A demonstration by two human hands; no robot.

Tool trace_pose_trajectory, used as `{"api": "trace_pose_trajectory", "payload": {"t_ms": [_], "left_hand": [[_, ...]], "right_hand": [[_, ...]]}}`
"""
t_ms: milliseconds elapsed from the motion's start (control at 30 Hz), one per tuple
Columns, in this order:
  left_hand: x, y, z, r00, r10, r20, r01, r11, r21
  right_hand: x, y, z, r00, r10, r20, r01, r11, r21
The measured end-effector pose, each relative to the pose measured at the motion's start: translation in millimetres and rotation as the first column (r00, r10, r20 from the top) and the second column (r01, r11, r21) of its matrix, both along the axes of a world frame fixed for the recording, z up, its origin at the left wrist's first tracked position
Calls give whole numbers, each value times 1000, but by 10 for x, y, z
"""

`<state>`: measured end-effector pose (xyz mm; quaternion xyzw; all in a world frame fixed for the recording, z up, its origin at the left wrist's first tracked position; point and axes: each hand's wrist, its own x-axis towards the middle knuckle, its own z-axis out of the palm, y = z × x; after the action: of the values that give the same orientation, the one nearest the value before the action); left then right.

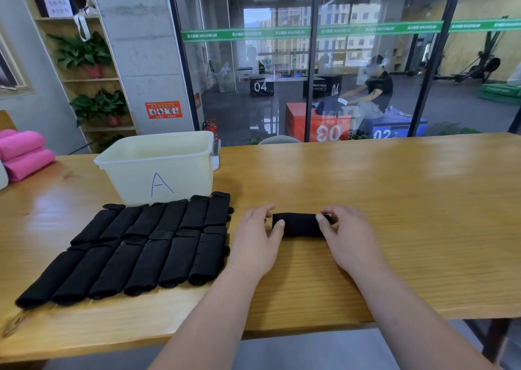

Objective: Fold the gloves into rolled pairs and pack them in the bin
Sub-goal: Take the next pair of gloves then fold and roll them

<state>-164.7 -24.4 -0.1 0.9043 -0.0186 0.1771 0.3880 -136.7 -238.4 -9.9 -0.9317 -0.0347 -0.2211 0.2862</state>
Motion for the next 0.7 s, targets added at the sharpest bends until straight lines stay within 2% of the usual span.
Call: {"api": "trace_pose_trajectory", "payload": {"t_ms": [200,300,367,433,500,600,700], "left_hand": [[-44,-97,12,974,-74,215,-8,934,357],[-45,-143,-25,971,-133,197,26,884,467],[-31,-160,-70,985,-129,119,50,857,513],[-4,-162,-108,992,-124,27,91,841,533],[24,-155,-137,992,-127,-24,119,824,553],[38,-153,-150,988,-135,-75,153,820,552],[38,-155,-142,983,-143,-117,184,820,543]], "right_hand": [[9,64,-36,979,-182,92,197,960,-199],[19,78,-29,969,-230,88,245,931,-271],[35,74,-35,967,-234,103,254,920,-299],[40,67,-37,975,-178,130,211,924,-319],[22,77,-16,991,-61,117,98,934,-344],[-6,116,-14,988,148,-50,-156,911,-381],[24,110,-30,956,198,-216,-269,887,-376]]}}
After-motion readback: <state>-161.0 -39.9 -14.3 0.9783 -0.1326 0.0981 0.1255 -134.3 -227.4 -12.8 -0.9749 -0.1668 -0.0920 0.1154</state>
